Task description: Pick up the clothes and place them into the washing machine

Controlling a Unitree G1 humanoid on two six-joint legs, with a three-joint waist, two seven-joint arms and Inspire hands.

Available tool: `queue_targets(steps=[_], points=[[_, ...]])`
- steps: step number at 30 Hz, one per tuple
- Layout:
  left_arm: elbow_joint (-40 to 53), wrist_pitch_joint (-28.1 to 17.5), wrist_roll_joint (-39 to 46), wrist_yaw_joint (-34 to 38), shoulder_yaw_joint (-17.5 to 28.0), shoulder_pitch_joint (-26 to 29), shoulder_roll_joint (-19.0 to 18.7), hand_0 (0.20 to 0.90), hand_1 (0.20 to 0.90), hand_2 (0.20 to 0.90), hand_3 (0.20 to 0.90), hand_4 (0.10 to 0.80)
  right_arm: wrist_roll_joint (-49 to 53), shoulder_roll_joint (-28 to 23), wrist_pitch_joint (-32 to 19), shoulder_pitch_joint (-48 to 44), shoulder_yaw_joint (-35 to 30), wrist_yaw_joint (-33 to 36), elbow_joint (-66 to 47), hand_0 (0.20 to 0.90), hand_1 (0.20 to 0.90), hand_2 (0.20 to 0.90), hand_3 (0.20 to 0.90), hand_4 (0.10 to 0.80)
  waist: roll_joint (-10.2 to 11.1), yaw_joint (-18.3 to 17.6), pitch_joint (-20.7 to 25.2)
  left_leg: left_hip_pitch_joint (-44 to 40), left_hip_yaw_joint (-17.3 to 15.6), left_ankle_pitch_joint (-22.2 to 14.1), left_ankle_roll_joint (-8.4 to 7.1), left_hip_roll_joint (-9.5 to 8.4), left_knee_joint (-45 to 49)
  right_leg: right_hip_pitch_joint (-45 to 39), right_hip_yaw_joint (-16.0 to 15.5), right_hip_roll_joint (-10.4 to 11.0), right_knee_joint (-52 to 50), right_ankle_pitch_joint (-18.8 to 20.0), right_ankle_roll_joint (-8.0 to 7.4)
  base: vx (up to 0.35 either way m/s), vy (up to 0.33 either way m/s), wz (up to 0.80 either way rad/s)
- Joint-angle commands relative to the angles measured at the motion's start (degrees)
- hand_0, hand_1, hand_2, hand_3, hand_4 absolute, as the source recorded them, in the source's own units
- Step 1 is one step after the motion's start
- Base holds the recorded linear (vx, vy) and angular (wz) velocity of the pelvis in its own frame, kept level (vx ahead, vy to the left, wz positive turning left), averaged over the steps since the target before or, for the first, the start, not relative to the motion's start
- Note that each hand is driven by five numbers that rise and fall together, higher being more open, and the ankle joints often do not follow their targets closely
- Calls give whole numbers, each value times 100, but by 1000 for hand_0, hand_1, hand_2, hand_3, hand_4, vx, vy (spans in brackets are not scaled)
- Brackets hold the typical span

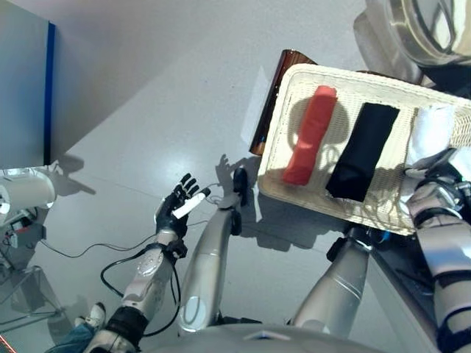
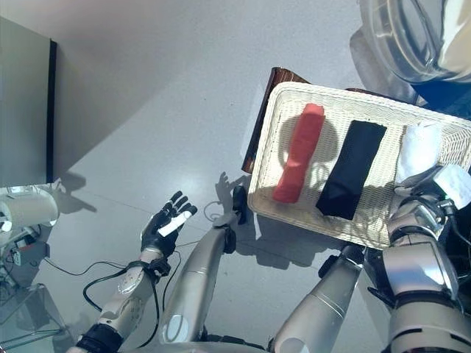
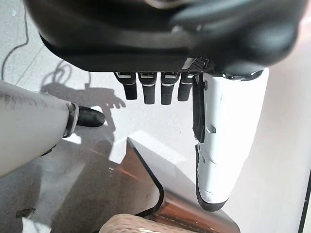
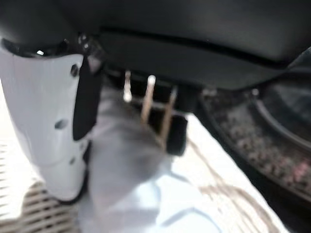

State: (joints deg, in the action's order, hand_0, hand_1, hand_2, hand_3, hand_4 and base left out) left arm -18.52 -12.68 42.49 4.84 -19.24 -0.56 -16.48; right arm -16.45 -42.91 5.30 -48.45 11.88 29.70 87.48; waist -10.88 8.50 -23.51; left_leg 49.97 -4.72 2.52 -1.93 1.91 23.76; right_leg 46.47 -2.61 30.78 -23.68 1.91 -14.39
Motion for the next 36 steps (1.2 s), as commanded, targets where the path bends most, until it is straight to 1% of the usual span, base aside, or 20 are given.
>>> queue_targets(steps=[1,3,5,6,7,8,9,12,14,17,18,21,22,23,24,26,28,29,33,36], points=[[440,-231,-197,-28,221,-130,-74,900,900,900,900,800,-50,-26,435,374,230,-740,238,200,200,200,200,300,-319,-137,-25,-52,374,-653,-810,617,462,289,345,197,382,650,-61,0,0,0],[402,-231,-194,-4,231,-131,-57,900,900,900,900,800,27,-41,441,321,173,-703,271,200,200,200,200,300,-314,-152,-12,-60,375,-664,-814,620,473,283,345,198,382,654,-61,0,0,0],[386,-251,-136,45,247,-125,-50,900,900,900,900,800,390,-101,373,215,-55,-572,222,200,200,200,200,300,-303,-165,14,-68,374,-670,-817,619,474,265,346,199,399,667,-61,-48,11,5],[376,-249,-127,80,263,-110,-54,900,900,900,900,800,793,-163,264,141,-267,-500,135,200,200,200,200,300,-277,-223,-7,-20,357,-490,-782,576,429,295,349,233,486,857,-61,-92,21,10],[355,-260,-105,122,284,-100,-47,900,900,900,900,800,1236,-214,124,99,-479,-383,-10,200,200,200,200,300,-248,-256,-9,-36,345,-508,-783,587,441,289,361,221,496,854,-61,-87,28,8],[288,-268,-79,199,337,-57,-30,900,900,900,900,800,1925,-244,-113,97,-829,-192,-259,200,200,200,200,300,-199,-312,-16,-62,339,-537,-783,604,452,289,377,199,500,839,-61,11,5,4],[233,-284,-54,269,379,-15,-8,900,900,900,900,800,2361,-140,-295,222,-1041,-25,-490,200,200,200,200,300,-153,-375,-39,-92,318,-556,-782,625,450,289,390,177,507,839,-61,0,0,0],[158,-339,2,466,527,32,35,900,900,900,900,800,4275,524,-1251,594,-1852,231,-1518,200,200,200,200,300,-40,-594,-101,-174,272,-630,-780,683,468,258,423,117,553,831,-61,6,-4,-9],[167,-363,54,543,578,-30,17,900,900,900,900,800,5028,965,-1719,911,-2165,204,-2054,200,200,200,200,300,25,-721,-130,-202,262,-666,-784,712,491,233,449,83,579,823,-57,5,-4,-28],[102,-394,238,556,599,-88,37,900,900,900,900,800,6121,1344,-2311,1073,-2543,-35,-2522,200,200,200,200,300,77,-840,-128,-239,282,-701,-810,741,505,166,454,57,621,799,-54,16,-9,-26],[76,-431,308,568,563,-92,62,900,900,900,900,800,6696,1505,-2629,1042,-2778,-136,-2760,200,200,200,200,300,73,-864,-124,-258,288,-710,-822,750,500,141,459,52,635,787,-55,16,0,-13],[15,-393,465,576,478,-112,118,900,900,900,900,800,7823,1759,-3146,857,-3274,-265,-2858,200,200,200,200,300,44,-892,-80,-317,281,-728,-846,754,489,54,447,46,681,771,-54,31,2,-10],[-10,-366,510,576,448,-120,129,900,900,900,900,800,8113,1797,-3237,797,-3393,-332,-2816,200,200,200,200,300,30,-885,-69,-344,277,-731,-854,764,482,19,440,48,702,762,-56,23,-1,-6],[-12,-366,514,574,444,-115,123,900,900,900,900,800,8143,1791,-3244,797,-3396,-363,-2797,200,200,200,200,300,31,-880,-73,-351,278,-732,-855,766,480,10,437,46,706,763,-55,28,5,-6],[3,-339,605,565,386,-153,147,900,900,900,900,800,8578,1846,-3393,686,-3527,-393,-2879,200,200,200,200,300,18,-886,-53,-398,257,-735,-863,780,455,-31,433,45,727,757,-57,31,6,-6],[8,-300,659,530,313,-174,147,900,900,900,900,800,9024,1767,-3552,526,-3725,-402,-2826,200,200,200,200,300,11,-883,-22,-438,250,-746,-873,783,429,-61,448,38,740,742,-58,40,7,-6],[11,-271,702,490,264,-210,142,900,900,900,900,800,9183,1556,-3593,357,-3850,-384,-2700,200,200,200,200,300,-16,-864,10,-468,241,-750,-878,777,406,-78,448,33,749,728,-60,17,3,-2],[12,-270,704,488,258,-203,146,900,900,900,900,800,9199,1530,-3589,341,-3849,-400,-2671,200,200,200,200,300,-23,-857,4,-472,239,-750,-879,779,402,-81,448,31,752,729,-60,0,0,0],[7,-226,673,420,121,-291,107,900,900,900,900,800,9382,893,-3816,-37,-4029,-189,-2576,200,200,200,200,300,-73,-841,69,-550,214,-751,-881,801,344,-80,474,9,726,678,-61,39,11,-7],[-71,-211,640,402,73,-236,90,900,900,900,900,800,9408,491,-3771,-91,-4111,-71,-2297,200,200,200,200,300,-94,-850,95,-569,216,-781,-881,816,354,-48,512,-16,634,616,-61,32,10,-5]])
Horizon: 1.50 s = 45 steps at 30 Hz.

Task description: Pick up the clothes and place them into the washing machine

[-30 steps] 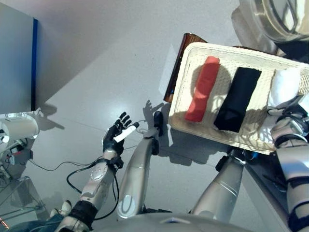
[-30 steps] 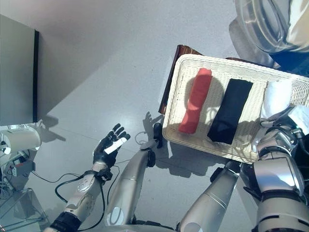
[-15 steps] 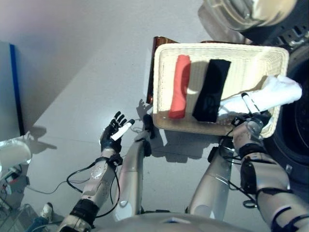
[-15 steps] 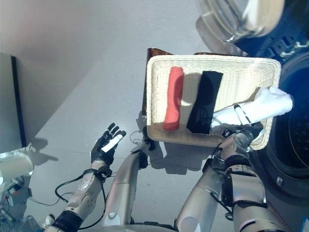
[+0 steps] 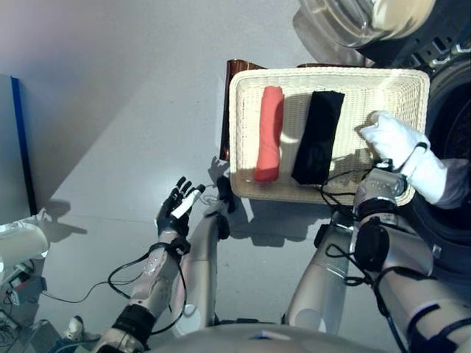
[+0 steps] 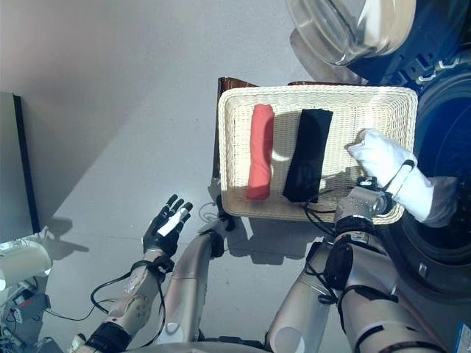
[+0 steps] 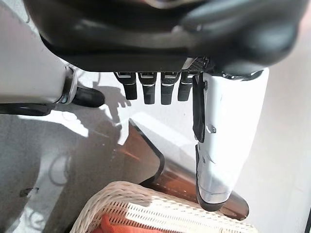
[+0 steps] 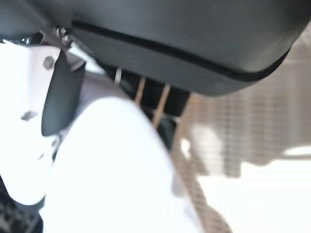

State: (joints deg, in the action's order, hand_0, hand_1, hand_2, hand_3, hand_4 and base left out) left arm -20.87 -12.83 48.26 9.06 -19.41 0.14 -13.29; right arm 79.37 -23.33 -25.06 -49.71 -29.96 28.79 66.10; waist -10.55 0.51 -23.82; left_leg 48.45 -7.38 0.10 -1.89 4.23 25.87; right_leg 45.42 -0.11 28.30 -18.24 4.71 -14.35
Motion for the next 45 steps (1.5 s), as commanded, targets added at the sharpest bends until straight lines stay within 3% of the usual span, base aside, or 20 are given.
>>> queue_targets(steps=[1,9,12,17,22,26,32,39,45], points=[[161,-201,62,-26,86,-302,-236,900,900,900,900,800,-181,-1621,-709,27,33,80,-64,200,200,200,200,300,-125,-62,134,-415,487,-559,-880,591,173,77,283,220,43,301,-65,35,3,1],[141,-263,29,-54,77,-336,-291,900,900,900,900,800,-609,-2455,-355,195,68,295,466,200,200,200,200,300,-108,-90,145,-428,488,-663,-869,678,335,146,338,131,-129,189,-65,31,-12,-6],[79,-279,2,-60,57,-294,-274,900,900,900,900,800,-733,-2419,-306,239,231,174,421,200,200,200,200,300,-52,-93,126,-457,465,-653,-866,703,303,92,293,116,-46,236,-65,26,-19,-2],[71,-347,7,-5,144,-241,-257,900,900,900,900,800,-1130,-1824,-355,327,684,75,-39,200,200,200,200,300,74,-105,93,-502,439,-608,-860,679,207,-110,180,108,235,393,-65,0,-1,-1],[-15,-398,26,87,230,-177,-199,900,900,900,900,800,-1485,-680,-533,473,1152,59,-775,200,200,200,200,300,171,-94,12,-446,460,-622,-827,626,297,-265,138,150,320,493,-65,-4,1,-2],[-64,-412,-24,119,270,-180,-162,900,900,900,900,800,-1890,266,-360,651,1658,18,-914,200,200,200,200,300,245,-85,-63,-374,448,-671,-799,573,460,-323,118,209,355,543,-65,-6,4,-1],[-5,-493,-179,173,505,-268,-182,900,900,900,900,800,-2387,815,-198,674,2040,-22,-1167,200,200,200,200,300,261,1,-43,-276,451,-679,-786,548,562,-372,84,273,454,595,-51,-12,9,-4],[217,-492,-252,135,545,-492,-281,900,900,900,900,800,-2167,383,-515,343,1517,114,-1413,200,200,200,200,300,214,75,59,-292,462,-695,-787,563,545,-327,111,264,416,544,-50,-2,1,0],[48,-452,-220,-13,422,-519,-300,900,900,900,900,800,-1830,-676,-725,115,963,290,-1261,200,200,200,200,300,222,47,166,-333,471,-684,-829,624,488,-256,157,219,366,477,-59,0,0,0]])
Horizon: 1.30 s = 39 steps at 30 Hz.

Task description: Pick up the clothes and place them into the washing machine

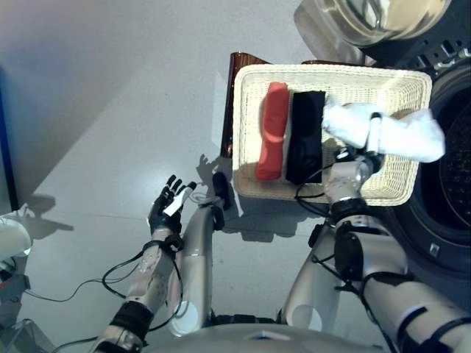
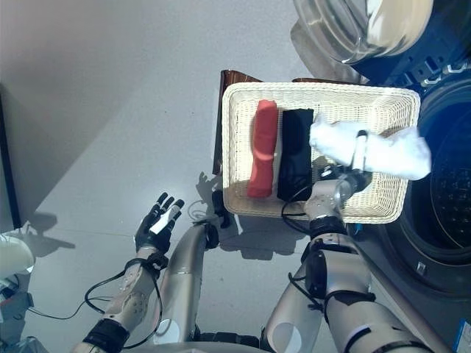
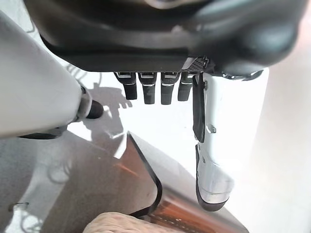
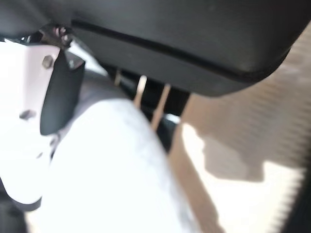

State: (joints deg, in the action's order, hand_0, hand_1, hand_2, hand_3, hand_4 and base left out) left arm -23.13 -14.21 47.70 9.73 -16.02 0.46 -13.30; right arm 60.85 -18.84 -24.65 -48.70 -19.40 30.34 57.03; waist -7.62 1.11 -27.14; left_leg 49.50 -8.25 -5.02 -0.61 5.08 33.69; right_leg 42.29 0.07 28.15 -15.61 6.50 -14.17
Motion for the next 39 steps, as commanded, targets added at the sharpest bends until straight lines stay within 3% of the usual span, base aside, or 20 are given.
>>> queue_targets(steps=[1,5,8,11,18,27,39], points=[[261,-321,-151,-99,79,-553,-304,900,900,900,900,800,13,-1291,-771,-9,-133,184,-317,200,200,200,200,300,-76,-12,514,-444,555,-171,-965,549,-309,68,136,225,92,292,-81,0,0,0],[211,-332,-107,-135,85,-577,-312,900,900,900,900,800,73,-1915,-864,9,-400,338,-231,200,200,200,200,300,-105,-43,557,-475,559,-142,-1000,593,-372,91,159,188,81,257,-83,0,0,0],[166,-331,-118,-132,89,-569,-306,900,900,900,900,800,141,-2083,-946,68,-548,389,-235,200,200,200,200,300,-120,-65,575,-495,550,-136,-1011,614,-394,112,165,175,61,243,-83,0,0,0],[120,-317,-121,-141,121,-572,-293,900,900,900,900,800,419,-2179,-1088,210,-860,399,-84,200,200,200,200,300,-157,-114,621,-512,535,-125,-1029,640,-424,126,181,156,48,222,-83,0,0,0],[109,-259,-46,-178,45,-579,-309,900,900,900,900,800,1200,-2233,-885,376,-1295,305,889,200,200,200,200,300,-299,-129,640,-427,512,-148,-1060,674,-347,368,290,139,-177,95,-83,0,0,0],[312,-149,-65,-226,-67,-863,-535,900,900,900,900,800,1445,-3141,-590,-329,-1105,526,1665,200,200,200,200,300,-574,61,836,-126,475,-254,-1018,642,-22,987,648,182,-773,-156,-75,2,21,-2],[315,-161,-37,-215,-68,-955,-582,900,900,900,900,800,1315,-4113,-532,-309,-1075,793,1999,200,200,200,200,300,-613,3,901,-79,509,-515,-1007,662,489,1242,946,144,-1552,-551,-37,12,2,-1]])
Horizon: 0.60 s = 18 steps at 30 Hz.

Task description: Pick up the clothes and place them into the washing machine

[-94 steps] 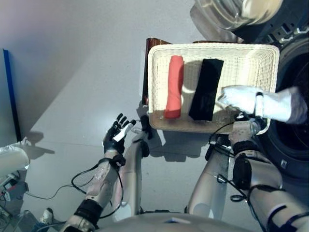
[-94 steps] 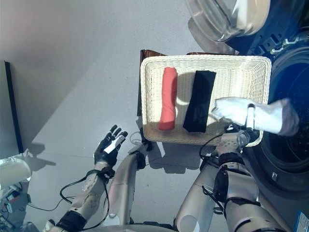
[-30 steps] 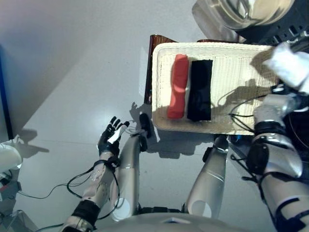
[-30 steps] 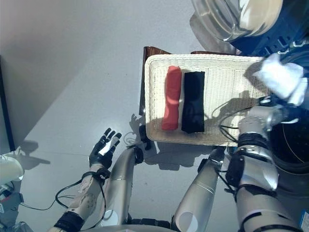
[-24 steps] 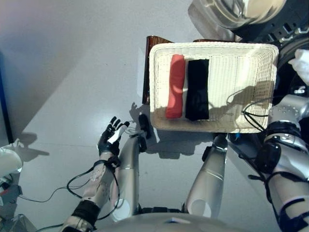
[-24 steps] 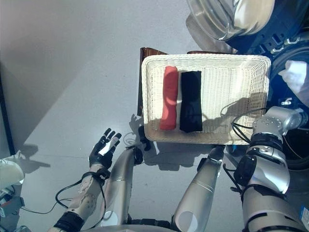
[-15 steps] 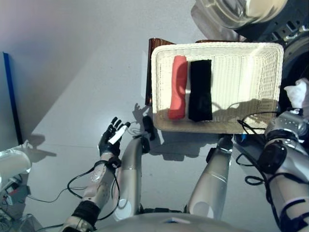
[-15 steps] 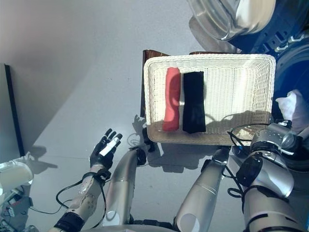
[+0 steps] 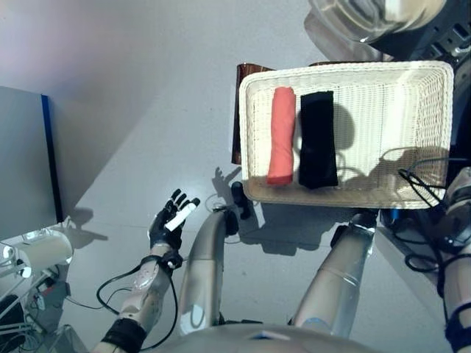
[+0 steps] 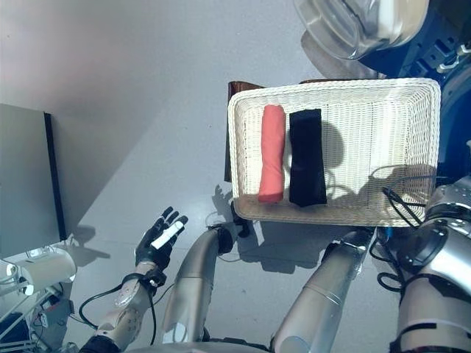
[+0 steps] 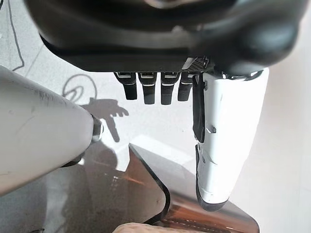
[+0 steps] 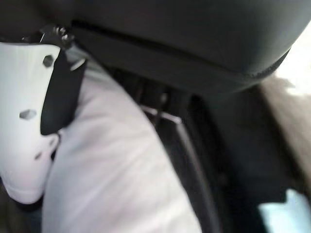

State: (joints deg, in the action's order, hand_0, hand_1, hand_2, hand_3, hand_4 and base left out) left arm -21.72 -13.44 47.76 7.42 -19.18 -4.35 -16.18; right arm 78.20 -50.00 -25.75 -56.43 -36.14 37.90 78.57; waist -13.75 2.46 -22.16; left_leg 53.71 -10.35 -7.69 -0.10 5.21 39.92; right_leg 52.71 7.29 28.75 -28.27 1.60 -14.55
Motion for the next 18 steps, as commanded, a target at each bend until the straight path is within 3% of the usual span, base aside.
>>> queue_targets(steps=[1,10,18], points=[[160,-237,-39,12,270,-492,-281,900,900,900,900,800,-456,-1038,-427,512,572,62,-158,200,200,200,200,300,-4,-152,398,-494,714,-261,-1059,657,-107,214,241,71,-325,-85,1,15,-6,6],[170,-298,2,10,268,-546,-371,900,900,900,900,800,-661,-1307,-422,720,589,116,-57,200,200,200,200,300,60,-236,422,-496,656,-279,-1045,715,-125,246,235,11,-285,-58,-3,1,-1,1],[144,-406,1,2,337,-520,-357,900,900,900,900,800,-980,-996,-395,520,988,-115,-425,200,200,200,200,300,83,-192,421,-452,574,-210,-1029,689,-232,213,171,22,-7,115,-15,-13,5,-3]])
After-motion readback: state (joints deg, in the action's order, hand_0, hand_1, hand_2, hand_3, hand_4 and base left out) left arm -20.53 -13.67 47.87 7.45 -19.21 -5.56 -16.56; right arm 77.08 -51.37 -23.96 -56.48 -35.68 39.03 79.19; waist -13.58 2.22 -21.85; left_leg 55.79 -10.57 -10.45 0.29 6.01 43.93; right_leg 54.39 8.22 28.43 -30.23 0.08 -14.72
